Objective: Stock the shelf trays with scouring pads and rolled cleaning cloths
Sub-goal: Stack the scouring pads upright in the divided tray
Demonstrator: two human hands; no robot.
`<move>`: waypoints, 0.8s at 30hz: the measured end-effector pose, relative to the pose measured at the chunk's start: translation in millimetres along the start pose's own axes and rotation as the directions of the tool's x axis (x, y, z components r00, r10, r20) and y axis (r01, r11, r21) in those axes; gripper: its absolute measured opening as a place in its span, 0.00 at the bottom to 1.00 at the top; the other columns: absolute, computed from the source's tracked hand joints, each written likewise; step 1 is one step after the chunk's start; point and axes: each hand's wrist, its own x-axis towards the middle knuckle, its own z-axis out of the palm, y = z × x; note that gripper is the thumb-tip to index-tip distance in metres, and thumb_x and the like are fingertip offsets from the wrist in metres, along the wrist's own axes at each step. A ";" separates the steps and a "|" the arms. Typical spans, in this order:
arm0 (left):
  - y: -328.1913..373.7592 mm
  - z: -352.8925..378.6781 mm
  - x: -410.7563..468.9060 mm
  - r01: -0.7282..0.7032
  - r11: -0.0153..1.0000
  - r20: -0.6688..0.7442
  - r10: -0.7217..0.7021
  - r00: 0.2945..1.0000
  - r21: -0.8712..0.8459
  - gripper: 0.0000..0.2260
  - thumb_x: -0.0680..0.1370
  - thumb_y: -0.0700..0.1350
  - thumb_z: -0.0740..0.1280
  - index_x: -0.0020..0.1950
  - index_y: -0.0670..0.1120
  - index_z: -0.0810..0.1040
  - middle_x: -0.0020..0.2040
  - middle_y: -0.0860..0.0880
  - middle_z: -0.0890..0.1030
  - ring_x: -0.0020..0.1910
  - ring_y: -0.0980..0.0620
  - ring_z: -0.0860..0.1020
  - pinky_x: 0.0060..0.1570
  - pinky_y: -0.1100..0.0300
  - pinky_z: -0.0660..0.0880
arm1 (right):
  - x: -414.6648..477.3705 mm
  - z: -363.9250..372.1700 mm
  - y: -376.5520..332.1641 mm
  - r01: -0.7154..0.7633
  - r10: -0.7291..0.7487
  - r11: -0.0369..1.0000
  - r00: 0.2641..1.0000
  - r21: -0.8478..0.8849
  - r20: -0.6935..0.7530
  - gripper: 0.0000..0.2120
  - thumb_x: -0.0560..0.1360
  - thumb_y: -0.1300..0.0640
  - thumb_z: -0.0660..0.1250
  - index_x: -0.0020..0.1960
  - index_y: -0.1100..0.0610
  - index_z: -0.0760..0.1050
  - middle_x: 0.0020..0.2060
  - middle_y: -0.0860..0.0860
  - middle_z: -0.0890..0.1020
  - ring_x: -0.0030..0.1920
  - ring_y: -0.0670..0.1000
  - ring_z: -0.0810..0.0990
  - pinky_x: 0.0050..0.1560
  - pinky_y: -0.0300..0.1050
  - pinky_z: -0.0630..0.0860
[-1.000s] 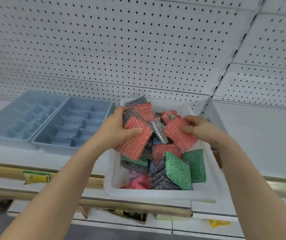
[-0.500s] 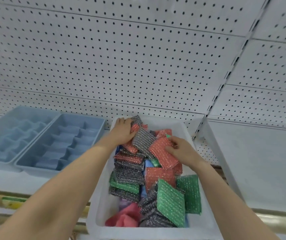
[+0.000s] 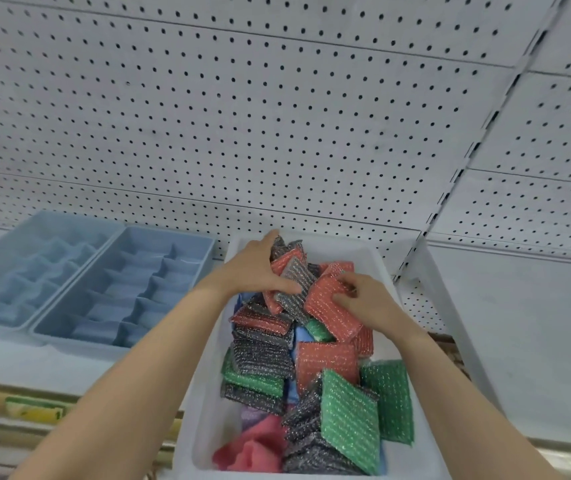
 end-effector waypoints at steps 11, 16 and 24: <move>-7.4 10.8 -43.0 -0.076 0.946 -0.455 -0.081 0.887 -0.316 0.35 0.66 0.46 0.76 0.69 0.57 0.64 0.64 0.49 0.67 0.51 0.55 0.74 0.45 0.66 0.71 | 18.4 -19.3 -6.2 0.002 0.143 0.824 0.967 0.567 -0.212 0.08 0.79 0.58 0.61 0.57 0.53 0.73 0.51 0.55 0.80 0.43 0.51 0.78 0.48 0.48 0.74; -30.2 -9.9 -66.4 -0.147 0.834 -0.540 -0.201 0.817 -0.532 0.33 0.61 0.51 0.76 0.61 0.60 0.65 0.57 0.48 0.76 0.52 0.50 0.80 0.53 0.48 0.79 | 32.4 -16.8 -30.4 0.084 0.106 0.789 0.957 0.609 -0.269 0.08 0.80 0.55 0.61 0.59 0.50 0.71 0.46 0.49 0.80 0.47 0.54 0.81 0.54 0.53 0.78; -116.3 -82.7 -84.4 -0.234 0.700 -0.540 -0.253 0.803 -0.675 0.28 0.68 0.39 0.77 0.62 0.52 0.66 0.52 0.52 0.79 0.51 0.51 0.81 0.47 0.48 0.82 | 72.0 7.2 -120.5 0.099 -0.015 0.890 0.982 0.446 -0.189 0.14 0.80 0.63 0.58 0.64 0.52 0.68 0.49 0.54 0.77 0.42 0.55 0.80 0.40 0.51 0.80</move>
